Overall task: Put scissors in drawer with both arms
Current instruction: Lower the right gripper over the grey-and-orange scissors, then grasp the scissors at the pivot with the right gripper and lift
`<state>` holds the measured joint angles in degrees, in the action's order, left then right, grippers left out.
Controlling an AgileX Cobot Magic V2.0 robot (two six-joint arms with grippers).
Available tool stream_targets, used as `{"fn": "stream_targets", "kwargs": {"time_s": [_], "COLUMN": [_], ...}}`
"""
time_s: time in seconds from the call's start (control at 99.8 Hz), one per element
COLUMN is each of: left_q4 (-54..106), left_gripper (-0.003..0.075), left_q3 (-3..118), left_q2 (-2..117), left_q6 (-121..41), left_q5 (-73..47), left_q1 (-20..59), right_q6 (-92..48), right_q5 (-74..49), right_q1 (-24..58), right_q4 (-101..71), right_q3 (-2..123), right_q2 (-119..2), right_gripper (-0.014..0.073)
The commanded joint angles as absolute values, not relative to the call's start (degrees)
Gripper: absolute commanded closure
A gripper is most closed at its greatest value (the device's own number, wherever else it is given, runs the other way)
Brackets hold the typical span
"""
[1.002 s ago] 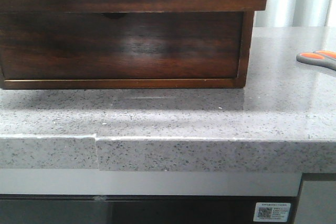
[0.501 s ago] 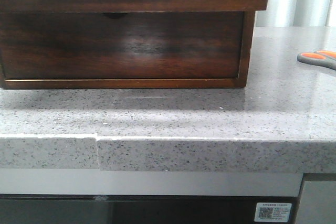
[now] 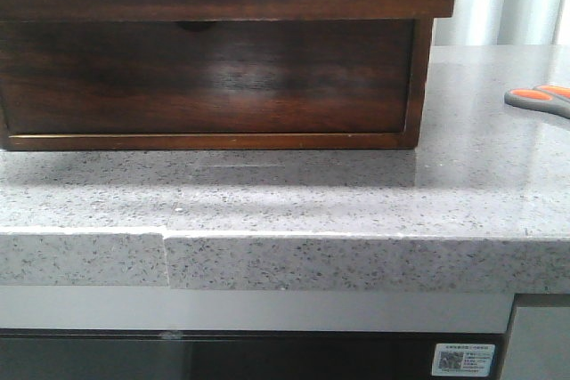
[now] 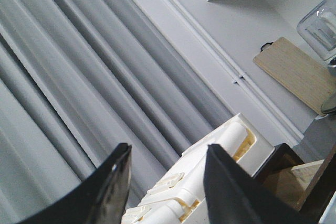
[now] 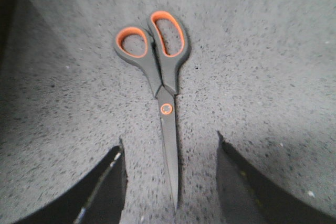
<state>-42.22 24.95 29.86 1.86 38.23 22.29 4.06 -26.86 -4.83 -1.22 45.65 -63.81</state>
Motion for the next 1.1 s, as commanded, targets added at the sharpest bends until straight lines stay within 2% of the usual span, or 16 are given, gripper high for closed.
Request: {"fn": "stream_targets", "kwargs": {"time_s": [0.0, 0.19, 0.471, 1.092], "left_q4": [-39.5, -39.5, -39.5, -39.5], "left_gripper": [0.0414, 0.0414, 0.0414, 0.0414], "left_q3": [26.6, 26.6, 26.6, 26.6], "left_q2": [30.1, 30.1, 30.1, 30.1], "left_q6": [3.0, 3.0, 3.0, 3.0], "left_q5": [40.3, 40.3, 40.3, 40.3], "left_q1": [22.7, 22.7, 22.7, 22.7], "right_q6": [3.9, 2.7, 0.4, 1.4], "right_q5": [-27.4, -33.8, -38.6, -42.3], "right_q1": [-4.8, -4.8, -1.8, -1.2], "right_q4": [-0.5, -0.4, 2.3, 4.2], "right_q3": [52.7, 62.6, 70.9, 74.5], "right_q2": [-69.9, -81.1, -90.1, -94.3], "right_gripper": [0.0249, 0.0249, 0.0249, 0.0246]}}
